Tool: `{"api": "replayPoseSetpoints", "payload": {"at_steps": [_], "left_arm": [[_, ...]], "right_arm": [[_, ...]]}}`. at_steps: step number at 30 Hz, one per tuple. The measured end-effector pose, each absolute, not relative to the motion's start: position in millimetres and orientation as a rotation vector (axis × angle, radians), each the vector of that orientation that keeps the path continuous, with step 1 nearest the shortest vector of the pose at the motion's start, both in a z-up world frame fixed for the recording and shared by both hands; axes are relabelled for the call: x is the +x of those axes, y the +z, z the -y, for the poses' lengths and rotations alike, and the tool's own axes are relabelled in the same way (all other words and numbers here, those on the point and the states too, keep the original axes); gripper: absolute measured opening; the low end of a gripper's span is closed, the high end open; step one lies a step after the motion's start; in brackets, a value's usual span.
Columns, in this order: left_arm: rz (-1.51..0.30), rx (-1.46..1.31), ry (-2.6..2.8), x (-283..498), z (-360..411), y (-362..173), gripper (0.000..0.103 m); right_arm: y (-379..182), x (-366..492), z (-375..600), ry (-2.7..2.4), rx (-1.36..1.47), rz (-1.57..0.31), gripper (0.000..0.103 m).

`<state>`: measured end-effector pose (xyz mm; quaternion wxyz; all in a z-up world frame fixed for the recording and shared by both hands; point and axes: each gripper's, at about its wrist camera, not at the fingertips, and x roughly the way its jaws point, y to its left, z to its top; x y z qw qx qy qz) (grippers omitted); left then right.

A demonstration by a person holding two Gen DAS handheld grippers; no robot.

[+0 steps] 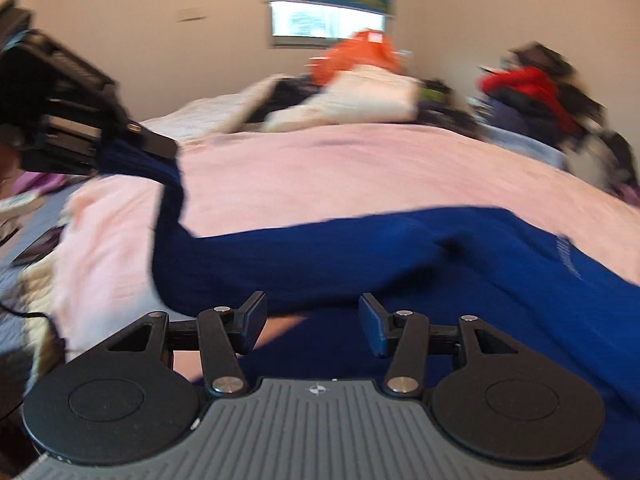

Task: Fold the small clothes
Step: 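Lift the grasped sleeve up off the bed with the left gripper, then carry the sleeve across the sweater body and open the left gripper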

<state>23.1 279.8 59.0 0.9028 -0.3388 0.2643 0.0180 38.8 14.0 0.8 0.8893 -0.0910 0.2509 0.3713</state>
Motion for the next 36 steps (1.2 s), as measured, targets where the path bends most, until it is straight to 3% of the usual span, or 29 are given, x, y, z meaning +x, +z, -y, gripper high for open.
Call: {"api": "replayPoseSetpoints", "payload": {"at_steps": [7,26,36], "left_arm": [[-0.440,-0.597,0.077,67.0,-262.1,93.9,0.005],[-0.168,-0.425,0.101,146.9,-228.7,225.3,0.005],[-0.289,-0.374,-0.085,183.5,-160.8,197.6,0.005]], "right_arm": [[-8.4,62.6,53.0,0.542,-0.084,-0.509,0.071],[-28.1,81.7,127.5,0.421,0.135,-0.583,0.074],[-35.9,81.8,161.9,0.361,0.230,-0.610,0.075]]}}
